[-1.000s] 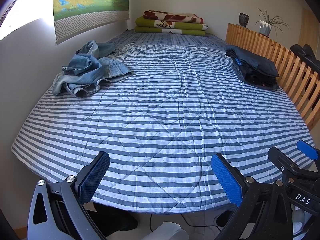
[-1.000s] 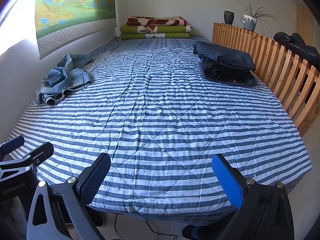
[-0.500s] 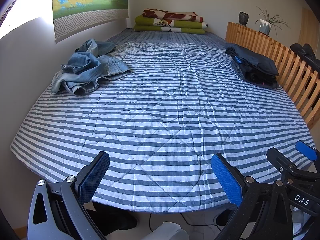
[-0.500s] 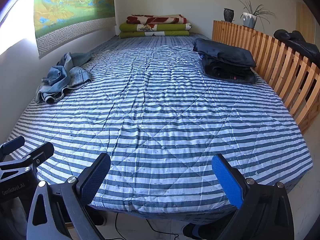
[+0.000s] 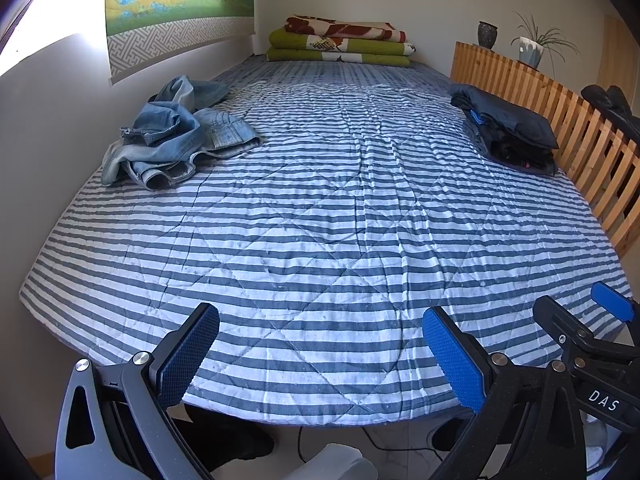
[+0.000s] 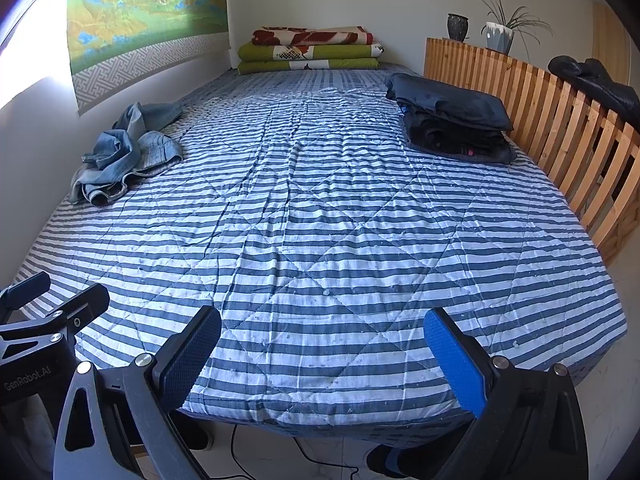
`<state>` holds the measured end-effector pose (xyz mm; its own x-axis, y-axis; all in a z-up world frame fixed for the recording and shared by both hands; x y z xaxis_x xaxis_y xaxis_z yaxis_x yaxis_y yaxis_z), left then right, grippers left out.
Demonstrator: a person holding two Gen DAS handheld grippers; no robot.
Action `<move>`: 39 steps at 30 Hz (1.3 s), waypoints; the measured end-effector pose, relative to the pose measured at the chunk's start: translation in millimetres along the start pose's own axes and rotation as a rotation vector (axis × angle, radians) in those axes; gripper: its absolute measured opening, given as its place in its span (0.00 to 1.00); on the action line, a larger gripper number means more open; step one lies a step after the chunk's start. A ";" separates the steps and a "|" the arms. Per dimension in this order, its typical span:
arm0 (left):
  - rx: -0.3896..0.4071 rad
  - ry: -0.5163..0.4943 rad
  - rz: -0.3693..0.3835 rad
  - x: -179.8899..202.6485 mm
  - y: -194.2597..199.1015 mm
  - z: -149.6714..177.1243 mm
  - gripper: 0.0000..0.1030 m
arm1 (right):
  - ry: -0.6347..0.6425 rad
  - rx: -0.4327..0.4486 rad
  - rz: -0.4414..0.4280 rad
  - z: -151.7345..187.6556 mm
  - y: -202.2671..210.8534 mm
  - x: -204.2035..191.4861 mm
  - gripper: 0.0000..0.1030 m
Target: Organize objects
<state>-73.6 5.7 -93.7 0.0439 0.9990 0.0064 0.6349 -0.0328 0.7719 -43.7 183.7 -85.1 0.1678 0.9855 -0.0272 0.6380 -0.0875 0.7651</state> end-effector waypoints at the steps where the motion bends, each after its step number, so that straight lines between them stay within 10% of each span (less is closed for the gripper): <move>1: 0.000 0.001 -0.001 0.1 -0.1 -0.2 1.00 | 0.000 0.000 -0.001 0.0 -0.1 0.1 0.97; 39: 0.036 0.027 -0.030 -29.1 -12.2 -35.1 1.00 | 0.038 0.038 0.010 -36.0 -11.8 -12.7 0.97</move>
<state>-109.6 -22.0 -81.0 0.0035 1.0000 0.0011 0.6633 -0.0032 0.7483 -80.4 177.4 -70.6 0.1459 0.9893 0.0050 0.6645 -0.1017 0.7404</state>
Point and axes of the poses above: each gripper's, at about its wrist camera, not at the fingertips, and y roughly against the way its jaws point, x to its right, z to its underside, the point moved 9 cm from there along -y, roughly the way its jaws point, and after that the axes turned 2 degrees about -x, right-handed, at the moved point
